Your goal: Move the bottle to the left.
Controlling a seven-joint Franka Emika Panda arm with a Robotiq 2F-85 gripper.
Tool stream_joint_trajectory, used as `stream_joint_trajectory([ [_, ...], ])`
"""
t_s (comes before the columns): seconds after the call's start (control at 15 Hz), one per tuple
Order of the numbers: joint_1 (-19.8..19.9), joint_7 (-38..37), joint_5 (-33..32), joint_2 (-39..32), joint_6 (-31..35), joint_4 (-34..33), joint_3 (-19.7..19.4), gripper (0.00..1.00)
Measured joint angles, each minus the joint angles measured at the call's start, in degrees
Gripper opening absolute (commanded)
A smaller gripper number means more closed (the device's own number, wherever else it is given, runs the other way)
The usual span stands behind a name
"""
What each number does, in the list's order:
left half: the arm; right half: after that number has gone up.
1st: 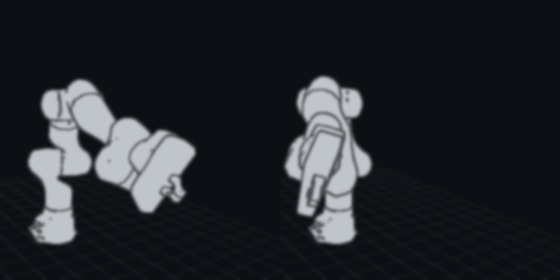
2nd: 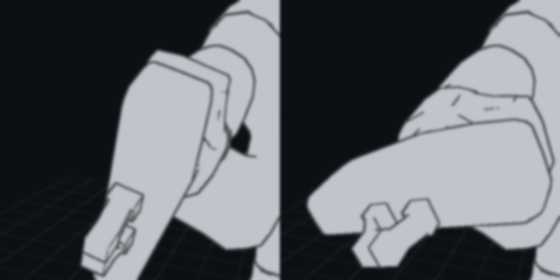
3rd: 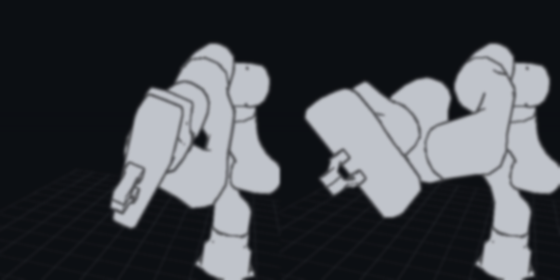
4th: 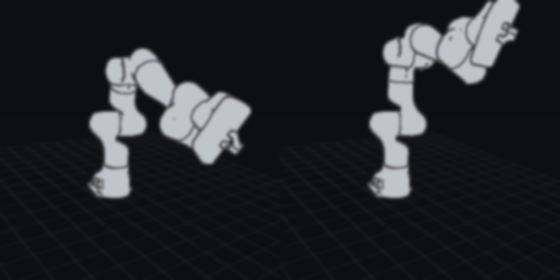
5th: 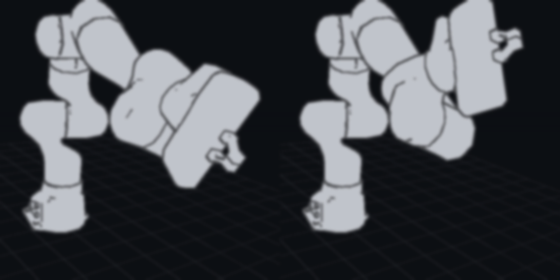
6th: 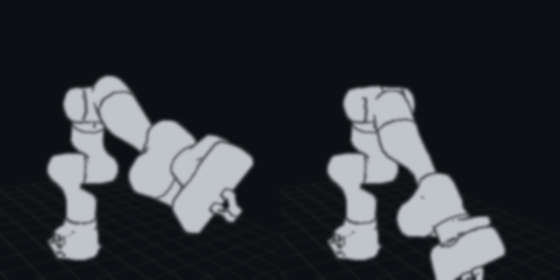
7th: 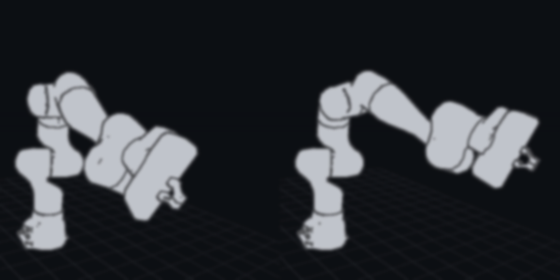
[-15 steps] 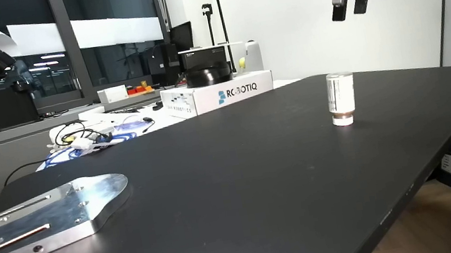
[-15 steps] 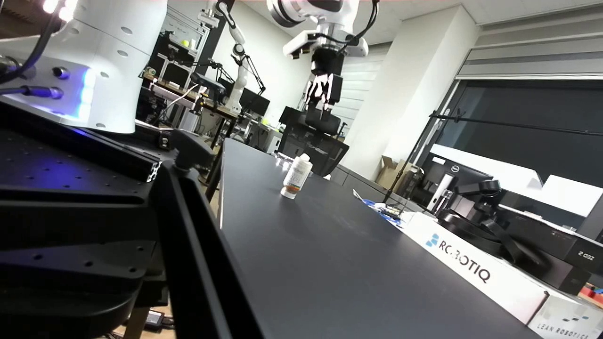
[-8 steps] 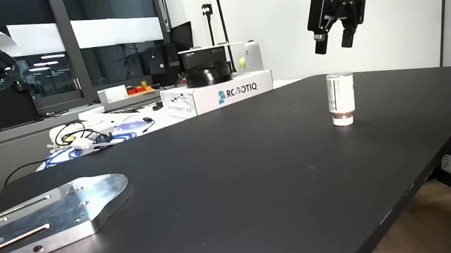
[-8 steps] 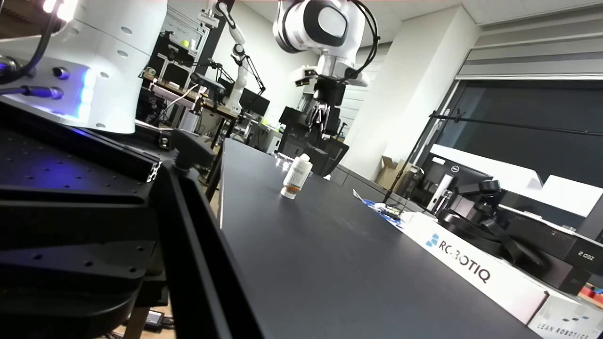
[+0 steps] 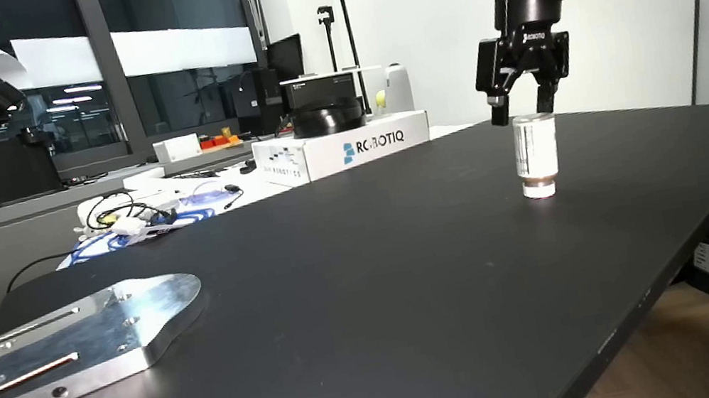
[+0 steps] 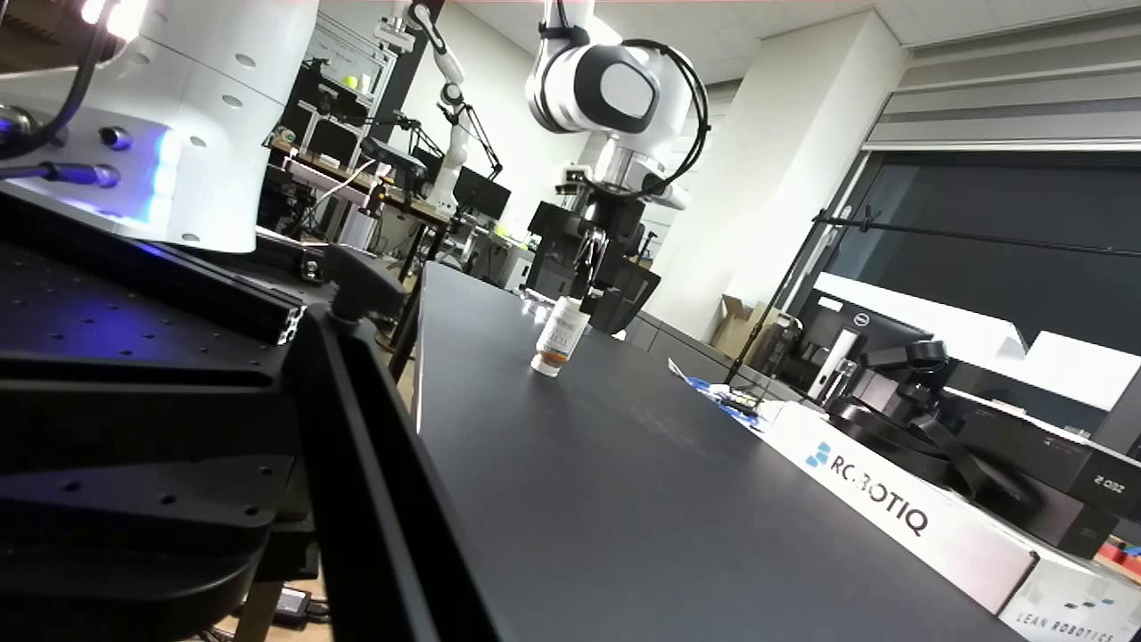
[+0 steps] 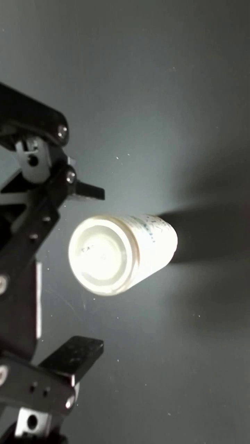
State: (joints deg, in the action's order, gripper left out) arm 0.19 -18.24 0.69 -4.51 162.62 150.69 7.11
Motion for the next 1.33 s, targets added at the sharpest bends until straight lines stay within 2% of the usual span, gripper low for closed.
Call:
stream_joint_trajectory([
  [0.33,-2.6,-0.1,0.4,-2.4,-2.4,-1.8,-2.0,0.38],
  [0.47,-3.0,-0.1,0.4,-2.3,-4.3,-2.6,-2.7,0.30],
  [0.73,-3.6,0.1,0.6,0.6,-8.5,-4.3,-2.6,0.30],
  [1.27,-5.7,1.3,0.6,15.7,-19.0,-4.7,-0.3,0.30],
  [1.33,-6.4,2.3,0.7,17.3,-20.9,-4.7,0.3,0.55],
])
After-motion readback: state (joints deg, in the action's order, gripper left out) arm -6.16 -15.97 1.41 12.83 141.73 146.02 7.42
